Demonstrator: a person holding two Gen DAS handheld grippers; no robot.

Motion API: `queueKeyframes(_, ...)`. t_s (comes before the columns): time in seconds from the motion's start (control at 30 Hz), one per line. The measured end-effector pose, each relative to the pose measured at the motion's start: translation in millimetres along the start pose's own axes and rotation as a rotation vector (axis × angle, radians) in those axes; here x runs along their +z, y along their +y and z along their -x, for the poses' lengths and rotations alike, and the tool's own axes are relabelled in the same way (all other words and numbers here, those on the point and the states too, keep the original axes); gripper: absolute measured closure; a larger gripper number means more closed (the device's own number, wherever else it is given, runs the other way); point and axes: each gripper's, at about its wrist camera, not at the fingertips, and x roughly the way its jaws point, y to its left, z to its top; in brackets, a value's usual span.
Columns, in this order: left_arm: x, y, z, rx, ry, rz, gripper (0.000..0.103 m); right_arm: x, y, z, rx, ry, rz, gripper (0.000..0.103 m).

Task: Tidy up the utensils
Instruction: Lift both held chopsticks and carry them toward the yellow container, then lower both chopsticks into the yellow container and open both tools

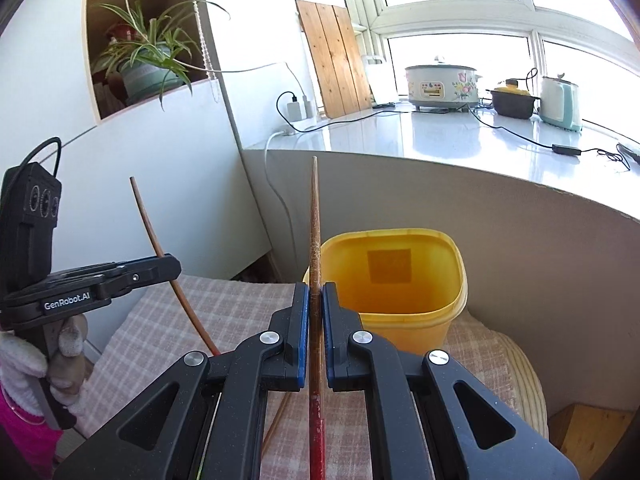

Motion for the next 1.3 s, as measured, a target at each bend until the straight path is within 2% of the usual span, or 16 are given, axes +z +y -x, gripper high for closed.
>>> queueKeyframes(0.3,34.1,-30.4,-13.2,-0.006,-0.056,-0.072,0.099,29.5,-18.0,-3.8,-0.083,-0.098,-0.004,0.098)
queueKeyframes(0.63,70.6,-48.8,-26.2,-0.029,-0.114,-0.097,0.099,57.6,-35.3,-19.1,-0.119,-0.15,-0.025,0.098)
queueKeyframes(0.87,80.9,-55.1,-39.7,-0.04,-0.11,-0.099,0.099,69.7,-46.8,-33.4,-0.118,-0.159,-0.062,0.098)
queueKeyframes(1.1,92.8,-59.0,-37.2,-0.047,-0.141,-0.102,0.099,81.0,-59.8,-35.5,-0.113,-0.182,-0.095,0.098)
queueKeyframes(1.3,87.7,-60.7,-52.8,-0.051,-0.115,-0.102,0.099,78.8,-61.3,-47.1,-0.106,-0.175,-0.099,0.098)
